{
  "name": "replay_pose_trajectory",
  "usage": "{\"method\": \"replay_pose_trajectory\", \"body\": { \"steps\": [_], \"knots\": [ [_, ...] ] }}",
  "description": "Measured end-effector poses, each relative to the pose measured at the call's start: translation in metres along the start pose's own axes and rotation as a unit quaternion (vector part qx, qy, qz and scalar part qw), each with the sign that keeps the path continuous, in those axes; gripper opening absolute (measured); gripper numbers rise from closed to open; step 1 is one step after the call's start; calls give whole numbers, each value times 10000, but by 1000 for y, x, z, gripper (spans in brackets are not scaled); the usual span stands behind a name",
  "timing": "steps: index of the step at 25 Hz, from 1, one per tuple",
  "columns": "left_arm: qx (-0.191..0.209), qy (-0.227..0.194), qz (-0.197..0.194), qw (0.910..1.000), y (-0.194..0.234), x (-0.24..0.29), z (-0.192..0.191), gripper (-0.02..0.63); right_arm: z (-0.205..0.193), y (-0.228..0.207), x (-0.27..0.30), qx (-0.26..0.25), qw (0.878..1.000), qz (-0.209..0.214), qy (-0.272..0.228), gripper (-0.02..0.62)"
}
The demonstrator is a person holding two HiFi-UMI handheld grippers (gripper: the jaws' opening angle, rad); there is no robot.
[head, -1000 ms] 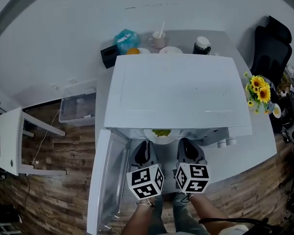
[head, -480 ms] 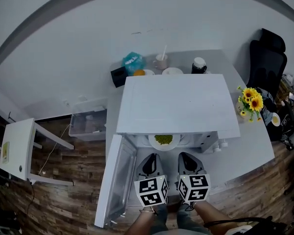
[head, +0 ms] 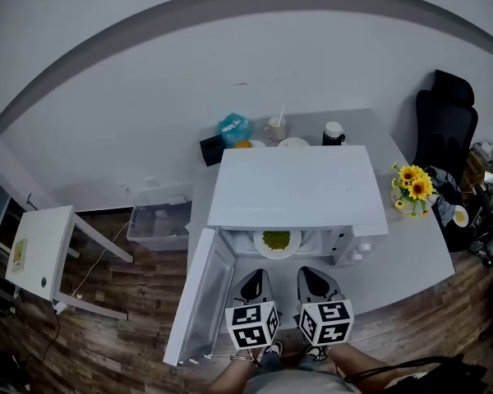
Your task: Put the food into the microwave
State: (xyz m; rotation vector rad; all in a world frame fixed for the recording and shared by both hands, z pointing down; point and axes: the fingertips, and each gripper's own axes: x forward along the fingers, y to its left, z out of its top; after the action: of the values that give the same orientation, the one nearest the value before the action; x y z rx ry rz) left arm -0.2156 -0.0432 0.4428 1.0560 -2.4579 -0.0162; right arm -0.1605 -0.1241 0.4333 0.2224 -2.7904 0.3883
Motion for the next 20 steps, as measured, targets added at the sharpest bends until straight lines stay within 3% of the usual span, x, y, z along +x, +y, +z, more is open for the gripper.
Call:
{"method": "replay_pose_trajectory", "body": {
  "steps": [20],
  "knots": [
    [-85, -91, -182, 9998, -32, -27, -12, 5, -23, 0, -31, -315, 9990, 107, 304, 18]
  ]
}}
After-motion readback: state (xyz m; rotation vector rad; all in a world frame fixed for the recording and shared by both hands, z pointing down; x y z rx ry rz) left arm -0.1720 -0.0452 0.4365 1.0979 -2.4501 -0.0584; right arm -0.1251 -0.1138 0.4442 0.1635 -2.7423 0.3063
